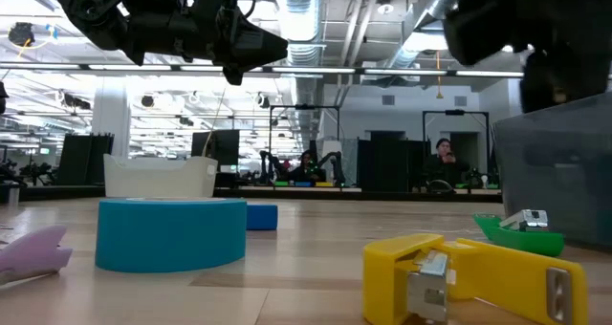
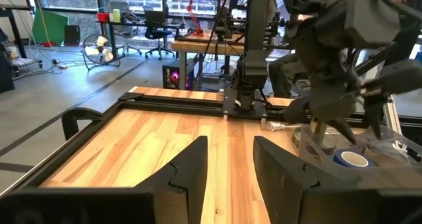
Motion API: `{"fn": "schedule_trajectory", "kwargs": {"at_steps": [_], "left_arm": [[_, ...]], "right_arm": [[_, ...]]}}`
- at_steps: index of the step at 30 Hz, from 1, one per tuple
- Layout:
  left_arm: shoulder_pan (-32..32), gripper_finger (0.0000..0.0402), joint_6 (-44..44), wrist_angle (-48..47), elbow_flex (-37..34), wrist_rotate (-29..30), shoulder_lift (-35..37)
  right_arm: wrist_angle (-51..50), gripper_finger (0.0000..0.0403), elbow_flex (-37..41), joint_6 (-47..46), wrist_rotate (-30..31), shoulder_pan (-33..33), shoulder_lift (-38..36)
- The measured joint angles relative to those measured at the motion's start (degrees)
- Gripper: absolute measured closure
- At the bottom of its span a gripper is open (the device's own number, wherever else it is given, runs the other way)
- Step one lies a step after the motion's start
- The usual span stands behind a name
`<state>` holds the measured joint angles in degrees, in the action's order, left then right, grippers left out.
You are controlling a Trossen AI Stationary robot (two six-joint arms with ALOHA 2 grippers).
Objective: Pick and place Stapler, Stapler remover, tape
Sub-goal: Put the green stapler into the top white bin
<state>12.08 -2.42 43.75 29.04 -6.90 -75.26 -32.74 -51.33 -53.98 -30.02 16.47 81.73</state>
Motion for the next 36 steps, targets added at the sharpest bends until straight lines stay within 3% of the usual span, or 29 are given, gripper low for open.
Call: {"fn": "schedule_trajectory", "kwargs": {"at_steps": [5, 11, 17, 24, 36], "left_arm": [[0.00, 0.0289, 0.00, -0.04, 0.00, 0.00, 0.00], [0.00, 0.0289, 0.02, -0.04, 0.00, 0.00, 0.00], [0.00, 0.0289, 0.02, -0.04, 0.00, 0.00, 0.00], [0.00, 0.0289, 0.49, -0.01, 0.00, 0.00, 0.00], [0.00, 0.0289, 0.48, 0.00, 0.02, 0.00, 0.00]], "right_arm": [[0.02, 0.0272, -4.42, 9.90, 0.42, -1.84, 0.00], [-0.07, 0.0302, -9.13, 27.46, 8.74, -4.38, -0.02], [-0.68, 0.0321, -9.57, 38.64, 10.16, -7.81, -0.02], [-0.44, 0.0328, -9.57, 49.82, 16.23, -10.21, 0.11], [8.54, 0.0328, -9.55, 55.62, 17.27, -13.22, 0.15]]}}
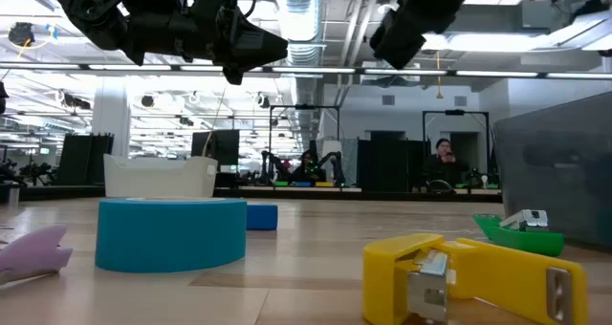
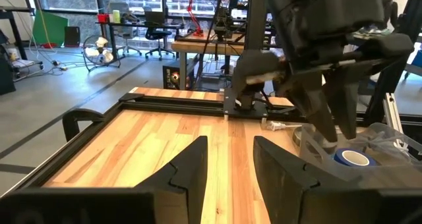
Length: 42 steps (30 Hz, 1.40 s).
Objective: Pick and place Stapler, Stapler remover, tape
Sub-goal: Put the green stapler into the top white bin
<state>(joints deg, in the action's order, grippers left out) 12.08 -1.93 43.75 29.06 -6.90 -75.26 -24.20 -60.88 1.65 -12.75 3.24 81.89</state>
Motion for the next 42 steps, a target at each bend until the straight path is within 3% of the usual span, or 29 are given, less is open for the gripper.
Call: {"fn": "schedule_trajectory", "kwargs": {"at_steps": [4, 12, 15, 19, 27, 34, 42], "left_arm": [[0.00, 0.0289, 0.00, 0.01, 0.00, 0.00, 0.00], [0.00, 0.0289, 0.00, 0.00, 0.00, 0.00, 0.00], [0.00, 0.0289, 0.00, 0.02, 0.00, 0.00, -0.01], [0.00, 0.0289, -0.02, 0.02, 0.00, 0.00, -0.01], [0.00, 0.0289, -0.02, -0.16, 0.00, 0.00, -0.02], [0.00, 0.0289, -0.02, -0.79, 0.02, 0.00, -0.02], [0.00, 0.0289, -0.04, -2.97, 0.02, -0.02, -0.07]], "right_arm": [[4.06, 0.0328, 0.00, 1.18, 3.51, -0.51, 0.00], [4.70, 0.0328, 0.00, 15.34, 3.83, 1.82, 0.02], [5.85, 0.0328, -0.16, 18.75, 6.59, 2.26, 0.02], [4.63, 0.0328, -4.08, 21.39, 8.33, 2.77, 1.55], [-13.35, 0.0328, -17.07, 23.85, 9.86, 3.76, 13.01], [-20.15, 0.0340, -23.96, 23.81, 9.85, 5.13, 21.02], [-30.53, 0.0386, -27.65, 13.70, 9.64, 7.68, 23.61]]}}
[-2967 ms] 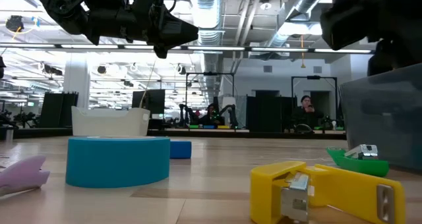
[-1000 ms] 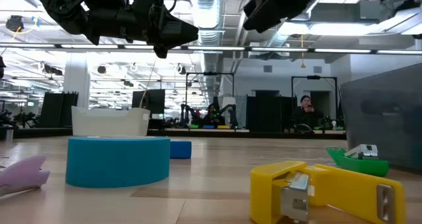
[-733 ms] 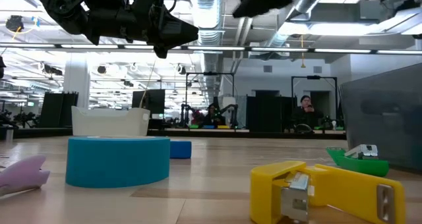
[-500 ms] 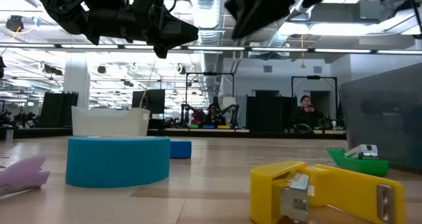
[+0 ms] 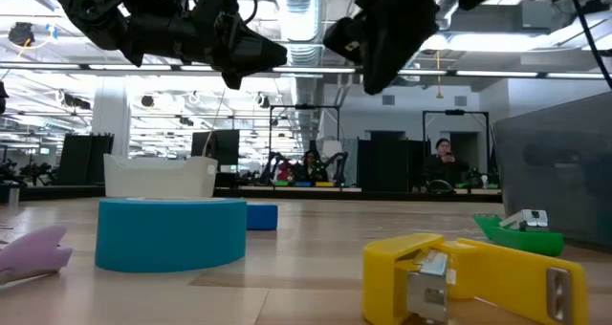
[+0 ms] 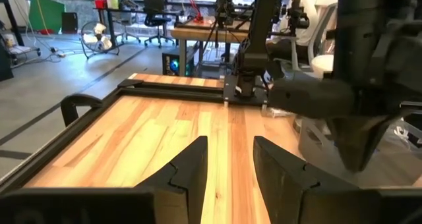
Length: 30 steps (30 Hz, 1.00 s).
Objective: Pick and place Stapler, Stapler remover, tape
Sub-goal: Put the green stapler into the top white bin
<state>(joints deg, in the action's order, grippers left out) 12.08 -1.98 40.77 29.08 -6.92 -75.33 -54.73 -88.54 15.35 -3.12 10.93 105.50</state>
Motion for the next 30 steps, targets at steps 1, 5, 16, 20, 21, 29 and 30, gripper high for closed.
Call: {"fn": "schedule_trajectory", "kwargs": {"at_steps": [1, 5, 16, 20, 21, 29, 30], "left_arm": [[0.00, 0.0289, 0.00, -0.05, 0.00, 0.00, 0.00], [0.00, 0.0289, 0.00, -0.09, 0.00, -0.01, 0.00], [-0.11, 0.0289, -1.97, -0.04, 0.00, -3.73, 0.00], [-0.55, 0.0289, -2.86, -0.04, 0.00, -3.89, 0.00], [-0.55, 0.0289, -2.95, -0.04, 0.00, -3.91, 0.00], [-0.85, 0.0289, -3.02, -0.07, 0.00, -3.96, 0.02], [-0.85, 0.0289, -3.02, -0.07, 0.00, -3.96, 0.02]], "right_arm": [[-0.81, 0.0394, 0.00, -1.28, -0.15, 0.39, -0.34], [-2.88, 0.0399, -0.11, -5.83, -1.74, 2.28, -1.68], [-4.48, 0.0402, 0.11, -14.14, -3.38, 6.07, -1.27], [-2.08, 0.0402, 0.11, -16.19, -5.23, 6.74, -1.27], [-1.41, 0.0402, 0.35, -16.92, -5.74, 6.74, -1.25], [1.19, 0.0403, 1.91, -18.09, -5.86, 8.06, 1.68], [-0.18, 0.0403, 2.21, -17.98, -5.83, 8.34, 2.03]]}}
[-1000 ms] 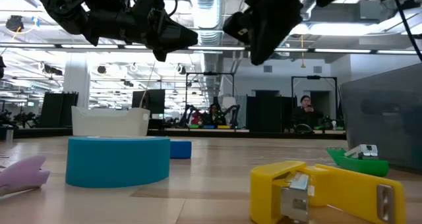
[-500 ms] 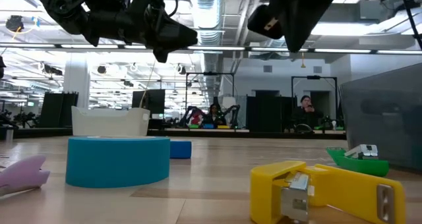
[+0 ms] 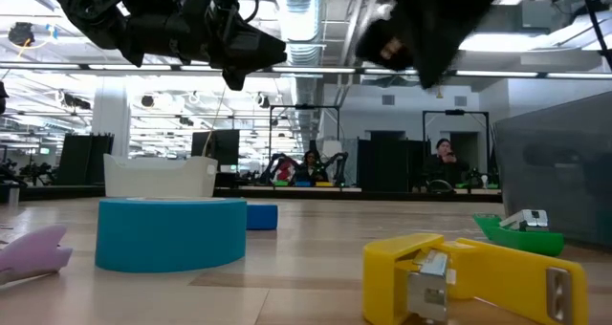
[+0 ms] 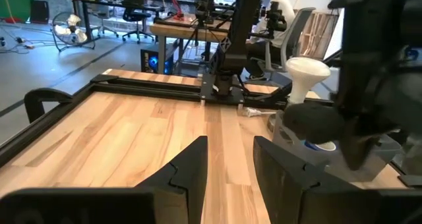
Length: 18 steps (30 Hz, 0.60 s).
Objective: Pick and place Stapler, Stapler remover, tape
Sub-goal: Put the green stapler into the top white bin
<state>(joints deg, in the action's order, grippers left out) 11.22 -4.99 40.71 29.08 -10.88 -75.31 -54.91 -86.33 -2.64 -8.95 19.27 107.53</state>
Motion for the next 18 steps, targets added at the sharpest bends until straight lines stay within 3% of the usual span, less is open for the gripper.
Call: {"fn": "schedule_trajectory", "kwargs": {"at_steps": [18], "left_arm": [[0.00, 0.0289, -0.05, -2.98, -1.20, 0.03, 0.19]], "right_arm": [[-0.52, 0.0403, -1.33, 2.61, -2.46, 3.34, 8.16]]}}
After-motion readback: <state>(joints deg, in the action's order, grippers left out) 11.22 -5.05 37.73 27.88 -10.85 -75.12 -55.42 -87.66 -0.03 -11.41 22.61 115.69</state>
